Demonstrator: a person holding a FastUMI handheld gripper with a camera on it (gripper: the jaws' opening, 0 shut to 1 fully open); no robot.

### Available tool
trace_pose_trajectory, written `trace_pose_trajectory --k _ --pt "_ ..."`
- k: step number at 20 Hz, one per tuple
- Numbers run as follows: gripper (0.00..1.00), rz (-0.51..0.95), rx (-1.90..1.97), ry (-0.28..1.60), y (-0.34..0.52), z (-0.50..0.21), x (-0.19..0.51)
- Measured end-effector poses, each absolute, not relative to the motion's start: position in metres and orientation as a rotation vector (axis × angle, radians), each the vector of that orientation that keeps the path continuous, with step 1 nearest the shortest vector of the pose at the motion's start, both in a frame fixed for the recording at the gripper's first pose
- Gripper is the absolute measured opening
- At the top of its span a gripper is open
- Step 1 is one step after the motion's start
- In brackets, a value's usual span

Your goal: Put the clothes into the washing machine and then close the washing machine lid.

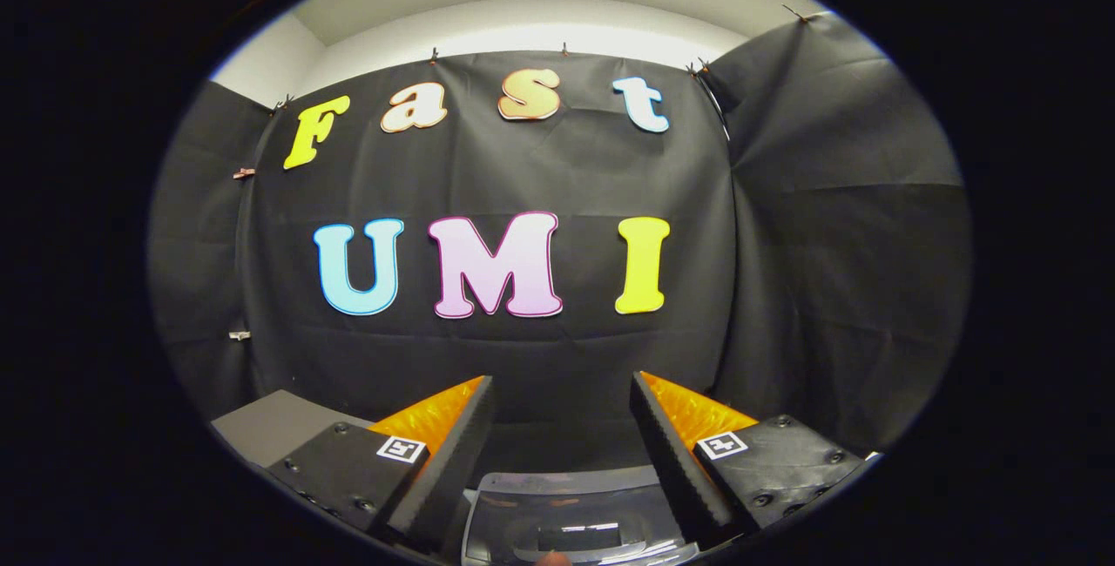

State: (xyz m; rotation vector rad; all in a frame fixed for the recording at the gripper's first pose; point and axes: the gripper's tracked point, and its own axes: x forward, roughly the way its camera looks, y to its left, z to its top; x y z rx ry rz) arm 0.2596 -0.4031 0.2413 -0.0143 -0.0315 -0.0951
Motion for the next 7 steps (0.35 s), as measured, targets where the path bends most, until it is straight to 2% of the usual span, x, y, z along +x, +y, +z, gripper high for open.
trace_pose_trajectory --k 7 --pt "0.97 -0.061 -0.024 -0.056 -0.386 0.251 0.260"
